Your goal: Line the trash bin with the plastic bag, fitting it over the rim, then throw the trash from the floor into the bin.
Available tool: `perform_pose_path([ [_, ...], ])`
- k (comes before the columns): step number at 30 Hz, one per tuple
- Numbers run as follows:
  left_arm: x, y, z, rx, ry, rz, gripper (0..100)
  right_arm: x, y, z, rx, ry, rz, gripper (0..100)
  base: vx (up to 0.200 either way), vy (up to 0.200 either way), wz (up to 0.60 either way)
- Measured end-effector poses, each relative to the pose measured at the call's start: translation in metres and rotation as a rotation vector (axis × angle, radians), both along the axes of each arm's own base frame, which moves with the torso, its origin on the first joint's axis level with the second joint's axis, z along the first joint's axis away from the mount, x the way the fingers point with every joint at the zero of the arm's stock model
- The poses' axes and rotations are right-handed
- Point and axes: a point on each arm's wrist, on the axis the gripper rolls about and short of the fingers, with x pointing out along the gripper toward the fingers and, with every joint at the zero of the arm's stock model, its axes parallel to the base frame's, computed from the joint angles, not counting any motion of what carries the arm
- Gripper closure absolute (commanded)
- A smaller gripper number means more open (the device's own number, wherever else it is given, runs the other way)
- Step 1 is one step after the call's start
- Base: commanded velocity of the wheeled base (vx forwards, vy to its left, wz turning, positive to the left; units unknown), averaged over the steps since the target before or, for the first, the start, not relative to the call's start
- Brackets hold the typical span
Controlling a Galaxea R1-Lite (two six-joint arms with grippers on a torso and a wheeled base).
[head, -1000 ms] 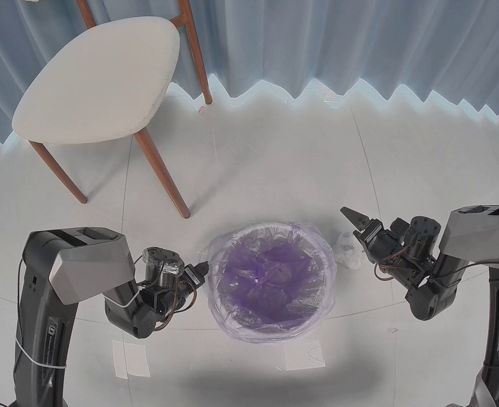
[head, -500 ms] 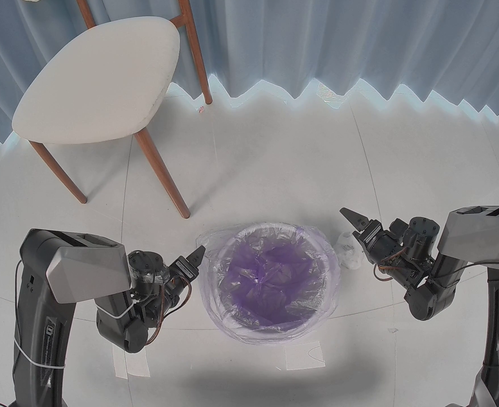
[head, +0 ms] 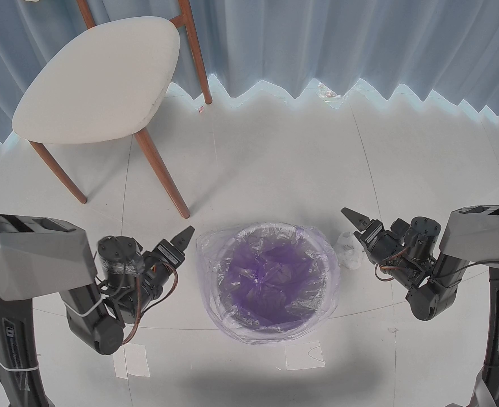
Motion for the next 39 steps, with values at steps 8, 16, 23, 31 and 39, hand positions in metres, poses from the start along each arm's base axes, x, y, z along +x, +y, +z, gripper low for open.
perform_pose_path([
  [8,-0.027,0.011,0.046,-0.055,-0.080,-0.095,0,-0.023,0.000,0.056,0.029,-0.110,0.036,0,-0.200,0.000,0.00],
  [16,-0.048,0.014,0.061,-0.070,-0.094,-0.168,0,-0.061,-0.006,0.108,0.003,-0.056,0.085,0,-0.200,0.000,0.00],
  [23,-0.060,0.014,0.060,-0.048,-0.074,-0.226,0,-0.093,-0.011,0.119,-0.137,0.009,0.123,0,0.000,0.000,0.00],
  [31,-0.057,0.011,0.018,0.141,0.017,-0.303,0,-0.107,-0.014,0.127,-0.175,-0.035,0.132,0,0.000,0.000,0.00],
  [39,-0.049,-0.004,-0.015,0.153,0.107,-0.313,0,-0.110,-0.015,0.132,-0.177,-0.074,0.132,0,0.000,0.000,0.00],
])
